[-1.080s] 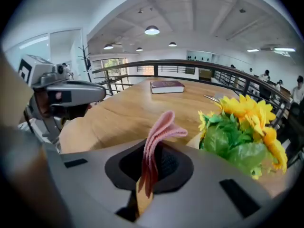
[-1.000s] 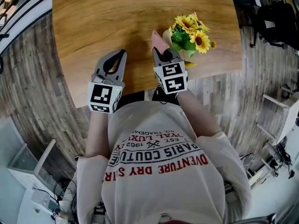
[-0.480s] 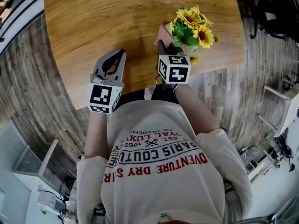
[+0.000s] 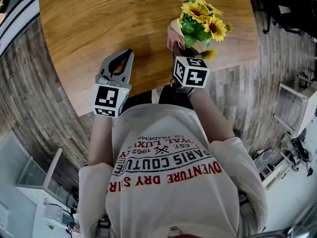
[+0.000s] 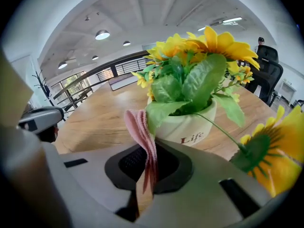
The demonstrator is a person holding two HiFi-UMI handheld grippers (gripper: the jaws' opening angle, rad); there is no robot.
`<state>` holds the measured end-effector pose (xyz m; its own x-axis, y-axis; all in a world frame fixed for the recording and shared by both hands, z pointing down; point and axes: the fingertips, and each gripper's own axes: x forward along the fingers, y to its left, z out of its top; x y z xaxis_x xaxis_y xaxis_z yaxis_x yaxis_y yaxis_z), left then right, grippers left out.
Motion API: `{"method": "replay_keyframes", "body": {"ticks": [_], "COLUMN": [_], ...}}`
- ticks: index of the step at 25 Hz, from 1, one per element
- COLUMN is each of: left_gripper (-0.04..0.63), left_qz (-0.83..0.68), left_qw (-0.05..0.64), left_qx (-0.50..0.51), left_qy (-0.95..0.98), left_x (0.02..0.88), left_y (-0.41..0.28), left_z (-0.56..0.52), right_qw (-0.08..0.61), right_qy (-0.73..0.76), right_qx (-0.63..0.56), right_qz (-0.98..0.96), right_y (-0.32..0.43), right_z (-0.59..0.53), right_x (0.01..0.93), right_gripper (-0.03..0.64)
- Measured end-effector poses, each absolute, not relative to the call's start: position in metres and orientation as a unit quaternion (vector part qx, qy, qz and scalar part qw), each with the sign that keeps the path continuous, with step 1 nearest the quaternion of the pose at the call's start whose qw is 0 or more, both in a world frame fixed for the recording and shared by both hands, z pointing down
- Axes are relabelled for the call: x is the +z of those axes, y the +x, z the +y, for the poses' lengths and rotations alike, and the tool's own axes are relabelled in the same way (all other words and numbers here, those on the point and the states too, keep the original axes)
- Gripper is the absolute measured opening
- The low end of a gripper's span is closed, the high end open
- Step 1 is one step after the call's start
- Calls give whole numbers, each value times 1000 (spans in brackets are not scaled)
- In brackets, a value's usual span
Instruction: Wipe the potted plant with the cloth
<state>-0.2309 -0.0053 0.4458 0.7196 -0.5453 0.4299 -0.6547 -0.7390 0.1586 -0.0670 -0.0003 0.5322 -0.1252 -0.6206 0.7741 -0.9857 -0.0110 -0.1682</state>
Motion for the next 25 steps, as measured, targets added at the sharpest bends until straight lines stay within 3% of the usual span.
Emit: {"method": "replay_keyframes", "body": {"ticks": [14, 25], "left_gripper": [15, 15], "left_qz": [-316, -310], "left_qw": [142, 116], "left_qx": [183, 166], "left_qy": [920, 929], "left_x": [442, 418], "left_y": [-220, -216], "left_z": [13, 19], "right_qw": [255, 260], "right_qy": [630, 606], "right_qx": [372, 340], "right_qz": [-633, -670], "right_y": [-39, -75], "right_z": [39, 55], "right_x": [541, 517], "right_gripper": [34, 34]}}
